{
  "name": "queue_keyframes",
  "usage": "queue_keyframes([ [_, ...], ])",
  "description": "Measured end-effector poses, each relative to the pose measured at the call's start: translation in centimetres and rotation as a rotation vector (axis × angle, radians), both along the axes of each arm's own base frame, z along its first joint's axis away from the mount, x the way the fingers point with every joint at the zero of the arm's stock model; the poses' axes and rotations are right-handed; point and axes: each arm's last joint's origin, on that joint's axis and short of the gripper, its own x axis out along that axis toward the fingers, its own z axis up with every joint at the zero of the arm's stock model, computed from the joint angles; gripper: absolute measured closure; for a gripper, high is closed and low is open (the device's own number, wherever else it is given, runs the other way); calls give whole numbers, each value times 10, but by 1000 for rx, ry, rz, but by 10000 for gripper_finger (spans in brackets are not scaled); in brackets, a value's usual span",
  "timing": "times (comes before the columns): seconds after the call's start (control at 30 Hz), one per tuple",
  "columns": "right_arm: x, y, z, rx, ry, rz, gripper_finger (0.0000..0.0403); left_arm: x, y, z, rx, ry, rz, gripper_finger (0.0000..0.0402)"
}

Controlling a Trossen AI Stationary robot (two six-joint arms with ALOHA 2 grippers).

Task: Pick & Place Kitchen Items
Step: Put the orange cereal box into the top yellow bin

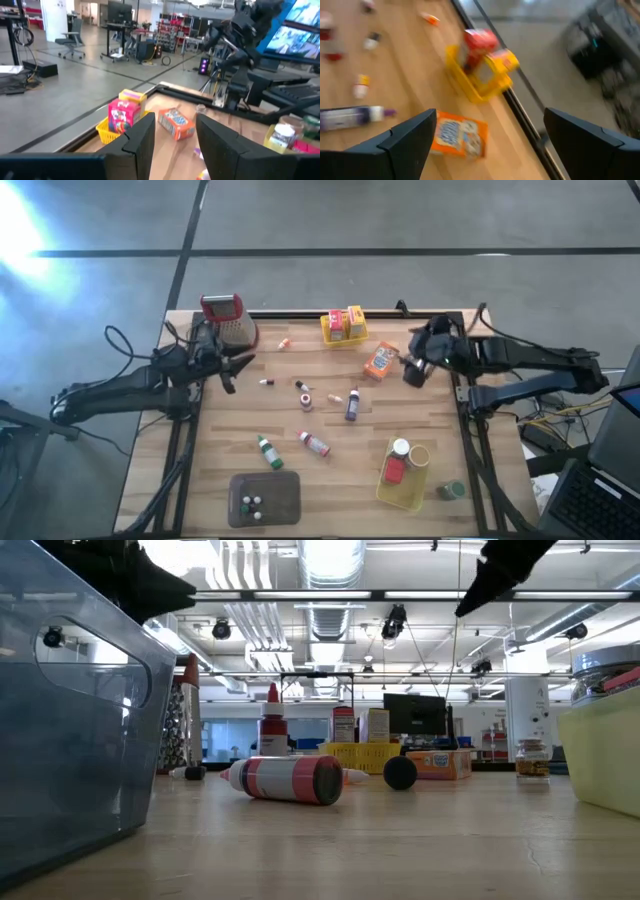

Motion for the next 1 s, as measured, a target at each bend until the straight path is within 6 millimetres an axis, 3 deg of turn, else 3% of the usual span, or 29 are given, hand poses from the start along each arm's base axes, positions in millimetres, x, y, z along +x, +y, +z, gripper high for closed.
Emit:
queue_keyframes([
  [0.37, 14, -52, 17, 329, 40, -279, 39, 2, 0, -27, -21, 86, 0, 252],
  [0.57, 35, -73, 25, 340, 63, -335, 39, 2, 1, -45, -35, 142, 0, 252],
  [0.67, 48, -78, 29, 265, 160, -220, 39, 2, 0, -55, -42, 169, 0, 252],
  [0.77, 57, -82, 29, 133, 357, 3, 39, 1, 0, -67, -50, 201, -1, 252],
  [1.0, 71, -81, 11, 11, 591, 406, 39, -3, -1, -96, -70, 287, -1, 252],
])
